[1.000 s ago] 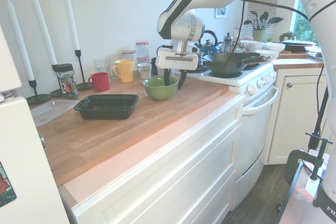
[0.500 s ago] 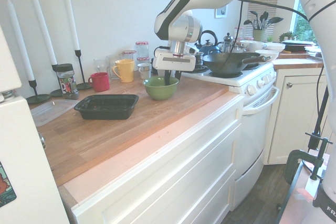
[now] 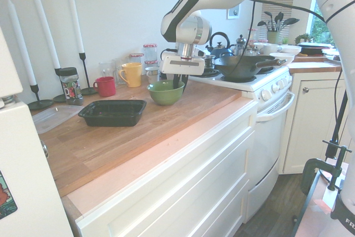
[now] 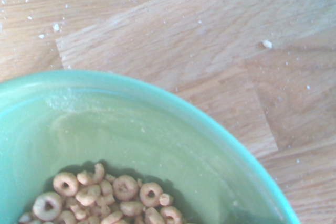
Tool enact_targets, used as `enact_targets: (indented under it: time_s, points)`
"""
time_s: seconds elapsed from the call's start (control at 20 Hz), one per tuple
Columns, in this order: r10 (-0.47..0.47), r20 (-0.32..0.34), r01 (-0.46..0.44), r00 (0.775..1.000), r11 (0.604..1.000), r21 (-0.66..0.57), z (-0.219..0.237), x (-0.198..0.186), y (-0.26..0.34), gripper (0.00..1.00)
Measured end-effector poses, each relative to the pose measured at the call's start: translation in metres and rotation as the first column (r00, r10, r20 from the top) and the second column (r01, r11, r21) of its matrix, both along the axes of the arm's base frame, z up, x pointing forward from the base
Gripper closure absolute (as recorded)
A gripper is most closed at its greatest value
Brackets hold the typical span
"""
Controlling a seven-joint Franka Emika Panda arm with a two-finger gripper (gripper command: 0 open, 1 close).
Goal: Pour the cereal into the box
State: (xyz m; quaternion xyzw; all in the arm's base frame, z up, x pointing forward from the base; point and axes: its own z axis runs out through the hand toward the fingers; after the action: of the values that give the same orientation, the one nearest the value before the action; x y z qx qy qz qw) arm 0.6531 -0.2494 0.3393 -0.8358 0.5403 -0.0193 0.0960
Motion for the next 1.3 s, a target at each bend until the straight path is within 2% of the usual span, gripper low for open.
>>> enact_targets:
  time_s: [0.3, 0.45, 0.7, 1.1, 1.3]
  points:
    - [0.021, 0.048, -0.019, 0.999, 0.999, -0.040, 0.043, 0.004, 0.001, 1.00]
    - [0.047, 0.073, -0.042, 0.996, 0.997, -0.068, 0.082, 0.000, 0.009, 1.00]
    - [0.105, 0.095, -0.090, 0.990, 0.985, -0.145, 0.136, 0.004, 0.060, 1.00]
    - [0.191, 0.032, -0.166, 0.981, 0.916, -0.365, 0.131, 0.032, 0.221, 1.00]
    - [0.194, 0.018, -0.166, 0.981, 0.877, -0.450, 0.120, 0.035, 0.254, 1.00]
